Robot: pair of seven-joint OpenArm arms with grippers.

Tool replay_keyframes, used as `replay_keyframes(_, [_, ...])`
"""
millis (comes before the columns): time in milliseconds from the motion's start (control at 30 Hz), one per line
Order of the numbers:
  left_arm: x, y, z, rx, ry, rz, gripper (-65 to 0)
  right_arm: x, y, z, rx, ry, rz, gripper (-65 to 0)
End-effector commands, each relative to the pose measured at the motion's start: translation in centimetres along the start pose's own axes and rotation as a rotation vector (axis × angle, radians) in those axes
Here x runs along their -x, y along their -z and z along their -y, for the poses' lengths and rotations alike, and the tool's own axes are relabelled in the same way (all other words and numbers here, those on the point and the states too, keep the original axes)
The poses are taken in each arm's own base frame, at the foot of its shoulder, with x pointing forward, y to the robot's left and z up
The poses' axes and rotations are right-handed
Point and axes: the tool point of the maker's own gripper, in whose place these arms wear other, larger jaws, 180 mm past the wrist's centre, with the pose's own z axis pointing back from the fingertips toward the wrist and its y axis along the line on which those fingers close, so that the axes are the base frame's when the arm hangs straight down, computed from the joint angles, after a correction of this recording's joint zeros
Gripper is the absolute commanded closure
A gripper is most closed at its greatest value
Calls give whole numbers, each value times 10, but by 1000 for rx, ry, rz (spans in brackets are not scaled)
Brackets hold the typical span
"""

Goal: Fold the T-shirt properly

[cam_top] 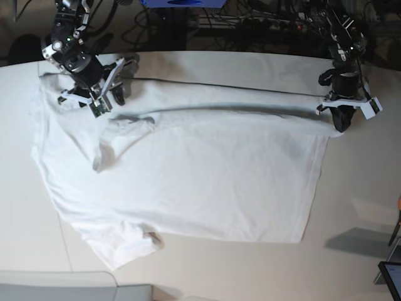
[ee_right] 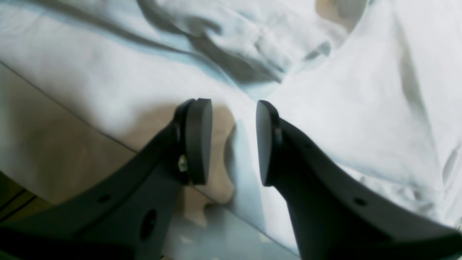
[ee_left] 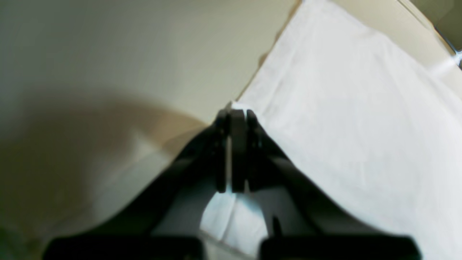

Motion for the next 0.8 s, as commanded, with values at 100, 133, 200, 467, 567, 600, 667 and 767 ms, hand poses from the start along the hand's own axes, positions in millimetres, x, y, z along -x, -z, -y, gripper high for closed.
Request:
replay_keyframes(100, [-22,12,1,-16,-13,70,0,-9,-2,2,3,0,39,-197])
replay_keyframes(133, [-21,15,-2,-45,-15,68,0,-10,-2,1,2,0,39,-197])
replay_keyframes(200, [-19,21,-6,-70,-15,60,0,-10,-2,1,2,0,39,-197])
replay_keyframes(467, [-18,40,-6,-94,-69,61,0,-10,-2,1,2,0,39,-197])
replay_keyframes(567, [-23,44,-5,-102,-86,73,0,-9,-2,1,1,-2,38,-197])
replay_keyframes(600, [-22,45,-3,-101,-91,72,0,-9,-2,1,1,-2,38,-197])
replay_keyframes(667, [-21,50,2,-96,-113,74,0,-9,-2,0,-1,-2,37,-197])
replay_keyframes(767, [-16,55,6,-93,-135,67,0,-3,-2,0,-3,-2,5,-197])
